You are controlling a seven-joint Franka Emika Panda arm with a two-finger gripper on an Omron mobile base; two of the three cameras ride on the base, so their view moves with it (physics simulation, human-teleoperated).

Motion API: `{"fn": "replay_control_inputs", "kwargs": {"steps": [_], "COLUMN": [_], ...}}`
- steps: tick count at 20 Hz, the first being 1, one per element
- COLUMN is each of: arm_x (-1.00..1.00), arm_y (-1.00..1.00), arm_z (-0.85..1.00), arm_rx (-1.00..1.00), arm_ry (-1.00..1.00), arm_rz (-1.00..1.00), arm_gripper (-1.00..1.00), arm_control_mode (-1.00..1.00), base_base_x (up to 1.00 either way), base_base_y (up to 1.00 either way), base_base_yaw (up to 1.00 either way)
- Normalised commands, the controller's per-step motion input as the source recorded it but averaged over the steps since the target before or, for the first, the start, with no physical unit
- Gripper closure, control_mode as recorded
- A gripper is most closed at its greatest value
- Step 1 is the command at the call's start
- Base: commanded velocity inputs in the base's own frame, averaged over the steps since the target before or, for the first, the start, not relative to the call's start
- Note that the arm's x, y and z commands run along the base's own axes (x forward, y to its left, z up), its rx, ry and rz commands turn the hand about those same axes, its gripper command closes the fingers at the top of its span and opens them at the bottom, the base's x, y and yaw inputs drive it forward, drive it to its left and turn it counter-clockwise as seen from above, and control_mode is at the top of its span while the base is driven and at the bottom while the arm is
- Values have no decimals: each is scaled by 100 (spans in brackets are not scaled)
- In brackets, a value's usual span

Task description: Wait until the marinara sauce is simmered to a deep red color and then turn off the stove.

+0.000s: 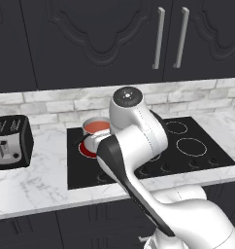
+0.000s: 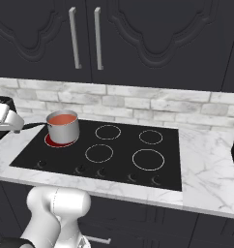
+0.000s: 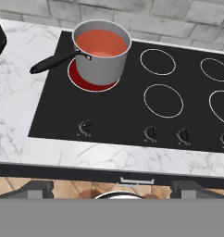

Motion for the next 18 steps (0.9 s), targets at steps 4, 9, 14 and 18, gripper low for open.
{"fn": "replay_control_inputs", "kwargs": {"steps": [4, 9, 14, 18], "arm_x": [0, 0, 0, 0], "arm_y": [0, 0, 0, 0], "arm_z": [0, 0, 0, 0], "arm_rx": [0, 0, 0, 0], "arm_ry": [0, 0, 0, 0], "arm_rz": [0, 0, 0, 0], "arm_gripper": [-100, -100, -100, -100], "arm_control_mode": [-100, -100, -100, -100], "base_base_x": [0, 0, 0, 0], "base_base_y": [0, 0, 0, 0], "base_base_yaw": [0, 0, 0, 0]}}
